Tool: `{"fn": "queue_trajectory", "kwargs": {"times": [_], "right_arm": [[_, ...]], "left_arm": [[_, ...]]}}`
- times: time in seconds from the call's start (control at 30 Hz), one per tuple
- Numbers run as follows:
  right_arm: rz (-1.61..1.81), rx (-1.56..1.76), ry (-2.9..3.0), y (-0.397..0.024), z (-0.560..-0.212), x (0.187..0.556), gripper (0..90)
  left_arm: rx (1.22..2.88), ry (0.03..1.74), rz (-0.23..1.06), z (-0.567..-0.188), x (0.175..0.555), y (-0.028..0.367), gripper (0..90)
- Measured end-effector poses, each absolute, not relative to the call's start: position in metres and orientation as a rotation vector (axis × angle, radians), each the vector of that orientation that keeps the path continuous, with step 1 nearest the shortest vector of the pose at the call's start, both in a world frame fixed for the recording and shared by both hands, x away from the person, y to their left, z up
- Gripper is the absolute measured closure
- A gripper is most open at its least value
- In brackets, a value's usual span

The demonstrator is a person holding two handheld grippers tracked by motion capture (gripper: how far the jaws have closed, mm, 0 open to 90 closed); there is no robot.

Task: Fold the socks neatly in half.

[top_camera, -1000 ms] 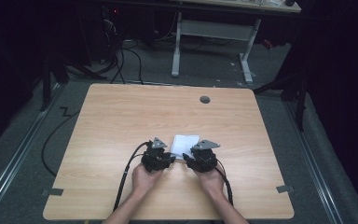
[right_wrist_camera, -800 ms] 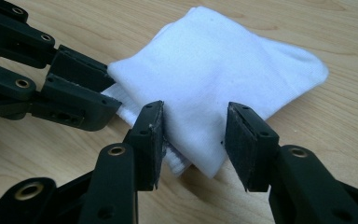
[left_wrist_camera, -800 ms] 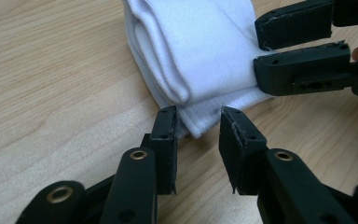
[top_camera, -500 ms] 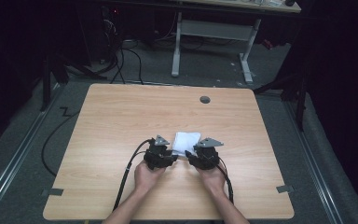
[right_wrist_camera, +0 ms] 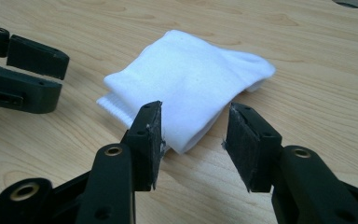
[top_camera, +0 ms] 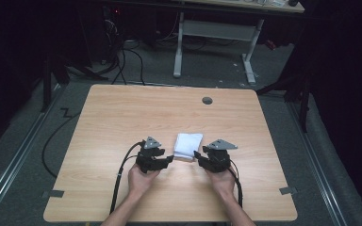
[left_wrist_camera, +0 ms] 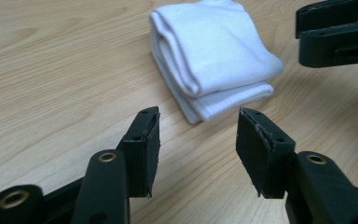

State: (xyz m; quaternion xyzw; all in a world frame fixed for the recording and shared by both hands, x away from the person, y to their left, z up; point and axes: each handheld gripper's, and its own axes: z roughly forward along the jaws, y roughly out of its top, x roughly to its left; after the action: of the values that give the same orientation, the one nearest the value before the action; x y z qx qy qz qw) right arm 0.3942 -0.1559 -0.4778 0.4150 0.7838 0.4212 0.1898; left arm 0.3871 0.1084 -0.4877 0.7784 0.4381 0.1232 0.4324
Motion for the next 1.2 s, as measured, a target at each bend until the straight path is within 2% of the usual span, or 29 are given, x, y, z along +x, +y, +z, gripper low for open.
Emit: {"fn": "queue_trajectory", "kwargs": {"times": [1.2], "right_arm": [[1.226,1.220,2.153,-0.197,-0.477,0.380,55.4]], "left_arm": [[1.825,1.152,0.398,-0.479,0.367,0.158,47.2]]}}
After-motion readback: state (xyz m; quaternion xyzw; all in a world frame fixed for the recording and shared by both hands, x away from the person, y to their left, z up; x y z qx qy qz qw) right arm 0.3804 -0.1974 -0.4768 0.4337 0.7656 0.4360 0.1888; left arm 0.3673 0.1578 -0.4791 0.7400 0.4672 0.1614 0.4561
